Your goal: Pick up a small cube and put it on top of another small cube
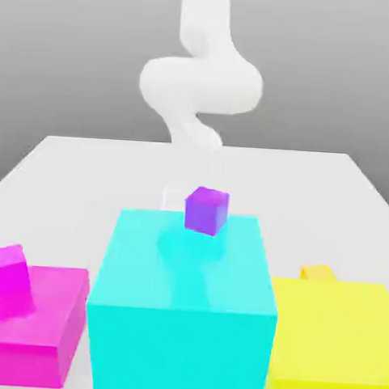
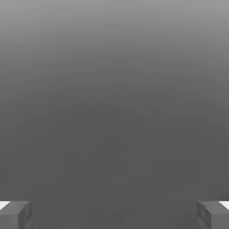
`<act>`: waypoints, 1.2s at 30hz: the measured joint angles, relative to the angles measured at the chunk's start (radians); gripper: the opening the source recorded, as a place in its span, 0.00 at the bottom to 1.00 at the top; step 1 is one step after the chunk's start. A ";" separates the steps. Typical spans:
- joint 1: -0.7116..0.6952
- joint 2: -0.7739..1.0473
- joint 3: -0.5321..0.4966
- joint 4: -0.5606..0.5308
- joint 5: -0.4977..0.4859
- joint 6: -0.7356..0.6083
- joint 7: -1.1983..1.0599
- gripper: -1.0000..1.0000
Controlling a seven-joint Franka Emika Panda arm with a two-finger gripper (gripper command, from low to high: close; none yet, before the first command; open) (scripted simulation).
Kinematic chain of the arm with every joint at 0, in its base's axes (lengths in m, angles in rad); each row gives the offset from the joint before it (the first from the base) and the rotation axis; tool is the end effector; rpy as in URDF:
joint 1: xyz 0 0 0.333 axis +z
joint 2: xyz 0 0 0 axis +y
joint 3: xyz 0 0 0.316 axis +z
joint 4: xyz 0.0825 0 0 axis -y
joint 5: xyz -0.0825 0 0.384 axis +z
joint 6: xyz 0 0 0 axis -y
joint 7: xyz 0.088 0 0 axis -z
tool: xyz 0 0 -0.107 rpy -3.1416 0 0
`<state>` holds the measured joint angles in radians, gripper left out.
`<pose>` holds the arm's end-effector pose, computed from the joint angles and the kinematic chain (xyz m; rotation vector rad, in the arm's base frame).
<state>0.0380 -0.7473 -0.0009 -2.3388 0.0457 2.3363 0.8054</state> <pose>0.3683 0.0143 0.6764 -2.4460 1.0156 -0.9191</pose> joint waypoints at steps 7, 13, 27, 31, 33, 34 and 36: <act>0.107 0.154 0.028 -0.109 0.117 0.099 0.025 0.50; 0.189 0.283 0.087 -0.199 0.195 0.179 0.062 0.50; 0.322 0.569 0.309 -0.415 0.228 0.387 0.257 0.50; 0.336 0.647 0.376 -0.480 0.151 0.455 0.375 0.50; 0.344 0.685 0.402 -0.513 0.078 0.488 0.457 0.50; 0.347 0.704 0.408 -0.527 0.033 0.505 0.502 0.50; 0.351 0.746 0.396 -0.530 -0.045 0.538 0.565 0.50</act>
<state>0.3886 -0.0017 0.3953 -2.8689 0.0006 2.8746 1.3707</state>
